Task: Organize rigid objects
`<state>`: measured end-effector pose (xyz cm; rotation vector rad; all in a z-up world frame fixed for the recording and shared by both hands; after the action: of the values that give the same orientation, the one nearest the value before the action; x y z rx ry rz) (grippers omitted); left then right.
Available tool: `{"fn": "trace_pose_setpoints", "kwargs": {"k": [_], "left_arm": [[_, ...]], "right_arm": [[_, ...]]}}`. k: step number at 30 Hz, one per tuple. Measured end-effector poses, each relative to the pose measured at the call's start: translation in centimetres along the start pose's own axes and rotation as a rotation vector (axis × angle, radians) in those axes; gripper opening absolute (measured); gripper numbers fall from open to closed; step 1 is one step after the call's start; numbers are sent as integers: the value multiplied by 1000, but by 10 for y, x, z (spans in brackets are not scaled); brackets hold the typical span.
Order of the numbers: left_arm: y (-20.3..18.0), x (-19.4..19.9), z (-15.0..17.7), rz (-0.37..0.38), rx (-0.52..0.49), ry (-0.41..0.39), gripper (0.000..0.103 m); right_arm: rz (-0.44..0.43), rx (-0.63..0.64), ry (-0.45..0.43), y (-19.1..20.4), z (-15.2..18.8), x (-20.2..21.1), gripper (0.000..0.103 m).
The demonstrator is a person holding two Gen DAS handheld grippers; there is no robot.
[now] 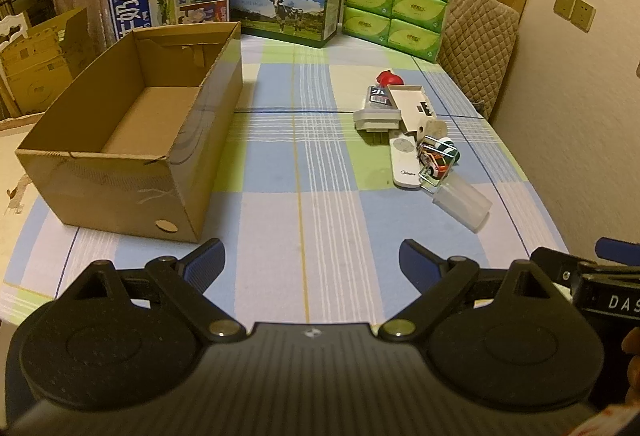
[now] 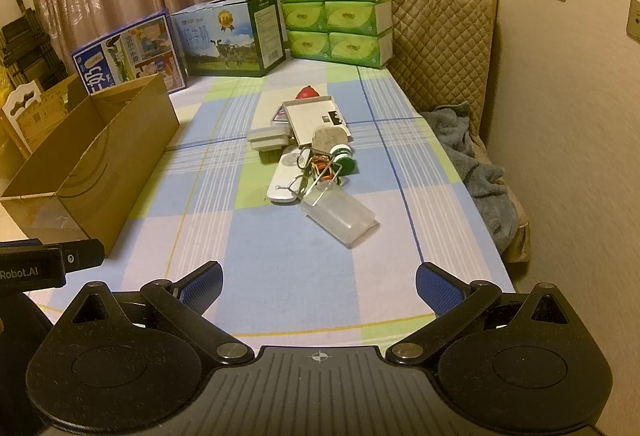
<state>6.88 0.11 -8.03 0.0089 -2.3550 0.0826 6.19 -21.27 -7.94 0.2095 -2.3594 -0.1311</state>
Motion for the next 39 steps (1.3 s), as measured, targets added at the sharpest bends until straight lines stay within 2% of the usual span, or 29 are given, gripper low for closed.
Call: {"fn": "trace_pose_setpoints", "kwargs": {"k": [7, 15, 22, 26, 31, 39], "left_arm": [[-2, -13, -14, 31, -30, -5, 92], [-13, -47, -38, 75, -84, 4, 92], [-35, -90, -42, 123, -199, 5, 92], [-46, -115, -39, 158, -251, 2, 92], [-51, -147, -38, 185, -285, 4, 92], [-48, -182, -38, 231, -277, 2, 91]], "right_arm": [[-25, 71, -26, -6, -13, -8, 101], [-43, 225, -43, -25, -39, -35, 101], [-129, 353, 29, -29, -43, -81, 100], [-167, 428, 90, -25, -38, -115, 90], [-202, 447, 151, -24, -28, -154, 84], [-212, 430, 176, -25, -23, -196, 75]]}}
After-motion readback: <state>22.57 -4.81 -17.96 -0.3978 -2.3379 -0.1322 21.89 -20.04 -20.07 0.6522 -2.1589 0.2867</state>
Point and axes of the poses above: each gripper's, at about its wrist camera, not at the fingertips, and x roughly against the way its jaws point, y to its left, z to its underside, the point moved 10 cm from there along -x, roughly the way its jaws point, and after that the axes turned 2 degrees about -y, right-handed, at the moved point
